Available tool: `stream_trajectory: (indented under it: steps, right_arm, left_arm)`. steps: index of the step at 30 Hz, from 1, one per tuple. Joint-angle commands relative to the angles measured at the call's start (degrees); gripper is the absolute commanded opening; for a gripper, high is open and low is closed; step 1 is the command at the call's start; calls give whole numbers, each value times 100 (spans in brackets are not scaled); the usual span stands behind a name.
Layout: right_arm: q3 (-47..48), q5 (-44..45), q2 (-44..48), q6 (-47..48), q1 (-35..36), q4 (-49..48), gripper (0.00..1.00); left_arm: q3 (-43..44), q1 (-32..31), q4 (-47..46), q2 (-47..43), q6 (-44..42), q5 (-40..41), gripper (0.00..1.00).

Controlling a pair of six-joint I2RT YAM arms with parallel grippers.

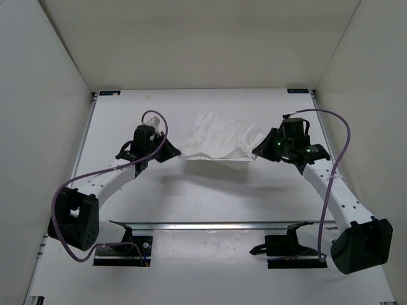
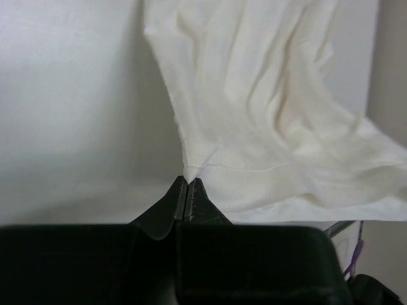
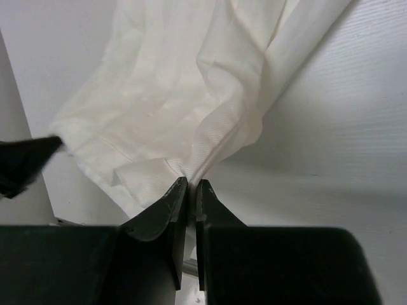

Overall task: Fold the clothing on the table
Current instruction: Flatten the skirt out

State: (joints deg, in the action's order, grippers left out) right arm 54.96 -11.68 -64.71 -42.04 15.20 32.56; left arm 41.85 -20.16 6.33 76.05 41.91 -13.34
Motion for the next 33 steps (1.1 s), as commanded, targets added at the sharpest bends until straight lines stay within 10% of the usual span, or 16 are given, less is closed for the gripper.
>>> stream_trajectory:
  steps: [1, 7, 12, 15, 21, 25, 33]
  right_arm:
    - [250, -598, -540, 739, -254, -223, 0]
    - [3332, -775, -2764, 1452, -387, 117, 0]
    - [8660, -512, -5091, 1997, -527, 1970, 0]
    - [9666, 252, -5202, 2278, -571, 2657, 0]
    - [4494, 2371, -2230, 2299, 358, 1068, 0]
    - [603, 247, -186, 954, -649, -382, 0]
    - [-1769, -55, 872, 583, -273, -663, 0]
  left_arm:
    - [771, 117, 19, 155, -175, -36, 0]
    - [2675, 408, 140, 1077, -174, -63, 0]
    - [4173, 487, 422, 1500, -525, 182, 0]
    - [4420, 619, 658, 1133, -815, 542, 0]
    - [3823, 698, 1080, 226, -1439, 1185, 0]
    - [2409, 601, 1125, -449, -1370, 1010, 0]
    - [-367, 128, 1273, -1846, -693, 515, 0]
